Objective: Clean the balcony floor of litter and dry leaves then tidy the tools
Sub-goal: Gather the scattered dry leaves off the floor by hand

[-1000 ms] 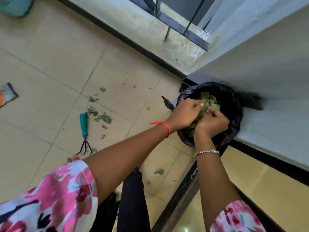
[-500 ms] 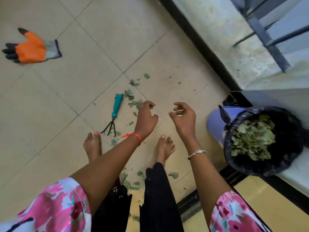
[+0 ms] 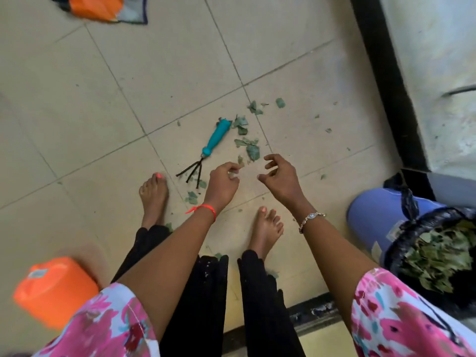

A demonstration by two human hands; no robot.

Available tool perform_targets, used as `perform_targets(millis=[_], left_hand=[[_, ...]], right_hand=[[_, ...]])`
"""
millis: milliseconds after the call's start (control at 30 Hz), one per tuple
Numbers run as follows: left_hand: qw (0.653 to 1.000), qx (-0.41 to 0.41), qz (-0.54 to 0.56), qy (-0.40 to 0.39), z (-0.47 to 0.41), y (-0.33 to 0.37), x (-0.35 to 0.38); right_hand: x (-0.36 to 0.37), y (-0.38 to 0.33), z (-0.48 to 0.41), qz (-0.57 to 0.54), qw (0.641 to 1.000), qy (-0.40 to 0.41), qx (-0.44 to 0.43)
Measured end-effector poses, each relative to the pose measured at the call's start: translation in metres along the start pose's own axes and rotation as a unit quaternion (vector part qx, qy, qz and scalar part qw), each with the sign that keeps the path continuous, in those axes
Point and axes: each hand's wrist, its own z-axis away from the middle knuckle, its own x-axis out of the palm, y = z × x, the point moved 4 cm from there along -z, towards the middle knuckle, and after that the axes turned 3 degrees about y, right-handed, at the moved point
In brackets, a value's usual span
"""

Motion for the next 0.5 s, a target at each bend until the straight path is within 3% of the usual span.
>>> perform_targets(millis=[300,500], left_hand=[[0.985,0.085,-0.122,-0.085,0.040,0.087,-0.075],[0.946,0.208,-0.207,-0.135,0.087,0.193,-0.190]], right_hand=[[-0.035,-0.081,0.060,-0.008,0.999,0.040,0.011],[-0.085,-0.186,0.136,-0.023,0.995,0.102,-0.003]])
